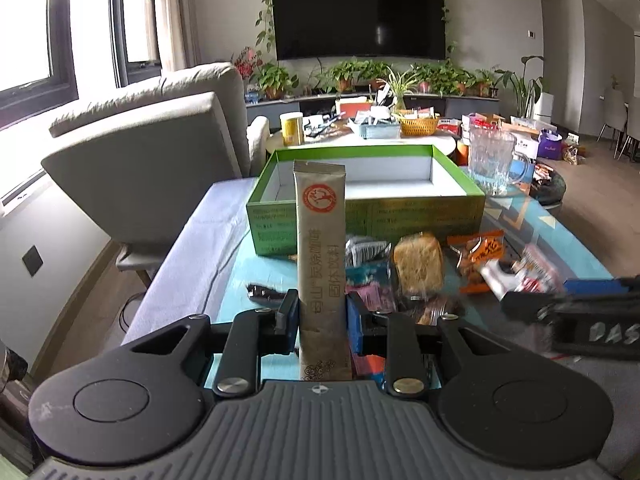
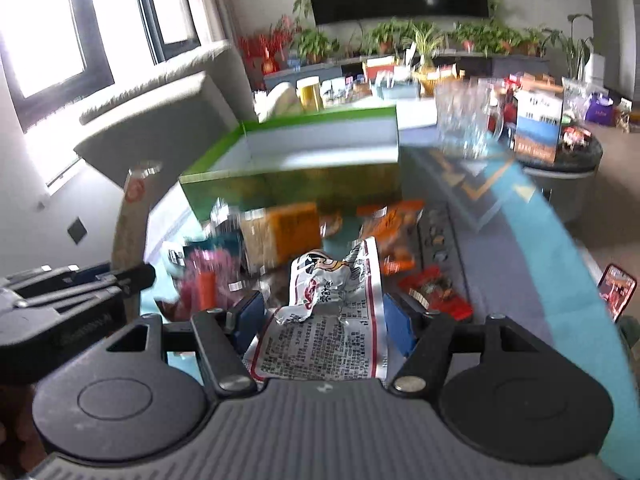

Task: Organize snacks
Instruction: 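Lift and carry both held snacks over the green box with both tools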

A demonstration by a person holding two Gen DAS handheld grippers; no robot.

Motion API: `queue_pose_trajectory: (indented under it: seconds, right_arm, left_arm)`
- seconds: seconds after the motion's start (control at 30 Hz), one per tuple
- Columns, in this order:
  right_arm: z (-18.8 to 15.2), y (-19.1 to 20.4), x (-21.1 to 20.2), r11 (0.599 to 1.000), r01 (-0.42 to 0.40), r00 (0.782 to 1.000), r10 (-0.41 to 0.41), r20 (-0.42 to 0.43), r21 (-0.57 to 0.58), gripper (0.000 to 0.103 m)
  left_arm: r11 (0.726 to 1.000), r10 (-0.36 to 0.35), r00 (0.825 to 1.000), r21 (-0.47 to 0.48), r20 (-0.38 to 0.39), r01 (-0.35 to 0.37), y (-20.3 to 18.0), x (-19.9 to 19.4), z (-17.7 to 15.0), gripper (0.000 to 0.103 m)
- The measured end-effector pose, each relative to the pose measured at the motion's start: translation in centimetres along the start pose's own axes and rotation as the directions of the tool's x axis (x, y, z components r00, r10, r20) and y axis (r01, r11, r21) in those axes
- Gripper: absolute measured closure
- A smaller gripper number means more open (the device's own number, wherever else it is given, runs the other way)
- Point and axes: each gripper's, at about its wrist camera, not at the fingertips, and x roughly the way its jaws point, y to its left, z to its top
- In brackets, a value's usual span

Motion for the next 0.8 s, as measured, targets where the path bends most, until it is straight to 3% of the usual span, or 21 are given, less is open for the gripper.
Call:
queue_pose_trajectory:
  seconds: [0.43, 0.8]
  right_arm:
    - [4.1, -0.3, 0.1, 1.000, -0.029, 0.990, 0.029, 0.141, 0.002, 0.070]
    - [5.9, -1.5, 1.5, 0.999, -0.034, 0.984, 0.026, 0.177, 0.041, 0.070]
  left_arm:
    - [1.000, 0.000, 0.998, 0.012, 0.060, -0.001, 0.0, 1.3, 3.3, 0.080]
    - [1.000, -0.016, 0.996, -0.006, 0.089, 0.017, 0.4, 2.1, 5.1, 0.083]
